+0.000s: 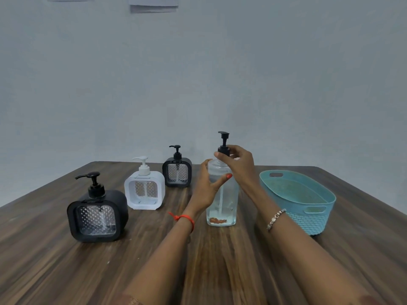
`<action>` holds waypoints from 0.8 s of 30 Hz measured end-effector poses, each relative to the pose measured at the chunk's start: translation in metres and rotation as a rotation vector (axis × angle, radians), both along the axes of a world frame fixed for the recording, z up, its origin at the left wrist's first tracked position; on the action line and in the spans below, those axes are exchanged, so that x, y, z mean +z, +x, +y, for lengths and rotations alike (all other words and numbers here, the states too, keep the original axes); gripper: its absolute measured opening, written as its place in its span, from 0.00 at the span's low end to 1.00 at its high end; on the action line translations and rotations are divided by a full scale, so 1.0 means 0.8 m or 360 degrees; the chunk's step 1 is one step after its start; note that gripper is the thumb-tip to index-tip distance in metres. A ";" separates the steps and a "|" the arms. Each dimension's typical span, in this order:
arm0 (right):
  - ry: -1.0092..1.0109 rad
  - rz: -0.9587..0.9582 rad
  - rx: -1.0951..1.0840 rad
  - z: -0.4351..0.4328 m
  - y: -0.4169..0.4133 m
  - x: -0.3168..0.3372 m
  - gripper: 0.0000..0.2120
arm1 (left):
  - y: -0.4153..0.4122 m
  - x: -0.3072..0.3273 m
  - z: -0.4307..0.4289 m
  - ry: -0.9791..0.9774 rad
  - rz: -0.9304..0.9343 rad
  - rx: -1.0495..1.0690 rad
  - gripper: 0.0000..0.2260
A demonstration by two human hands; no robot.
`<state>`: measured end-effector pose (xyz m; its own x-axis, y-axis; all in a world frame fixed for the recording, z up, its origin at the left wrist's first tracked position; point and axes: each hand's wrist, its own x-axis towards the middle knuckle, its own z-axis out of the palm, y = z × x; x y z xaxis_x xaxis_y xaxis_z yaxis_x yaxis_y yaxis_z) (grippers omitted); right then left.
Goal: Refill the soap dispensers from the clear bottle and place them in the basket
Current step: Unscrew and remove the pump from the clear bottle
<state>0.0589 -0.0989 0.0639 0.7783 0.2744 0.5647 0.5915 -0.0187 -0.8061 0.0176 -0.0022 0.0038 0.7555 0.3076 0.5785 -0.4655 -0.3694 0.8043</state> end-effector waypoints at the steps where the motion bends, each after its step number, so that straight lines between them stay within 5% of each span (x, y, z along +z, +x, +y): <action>1: -0.0042 -0.0023 -0.0076 0.003 0.000 -0.001 0.18 | -0.001 0.000 0.000 0.0012 -0.0002 0.0005 0.22; 5: 0.0033 -0.0048 -0.0170 0.004 -0.005 0.001 0.14 | -0.001 0.000 0.000 0.0030 -0.0015 0.0027 0.22; 11: 0.0399 0.0234 0.0143 -0.001 -0.003 0.010 0.14 | 0.002 -0.002 0.003 0.0025 -0.0004 0.0057 0.24; 18: -0.0102 0.0037 -0.0128 0.005 -0.006 0.006 0.20 | 0.003 -0.003 0.002 0.0027 -0.0017 0.0045 0.24; 24: 0.0184 0.0135 -0.0002 0.001 0.000 0.008 0.17 | 0.003 -0.004 0.004 0.0028 0.0017 0.0059 0.25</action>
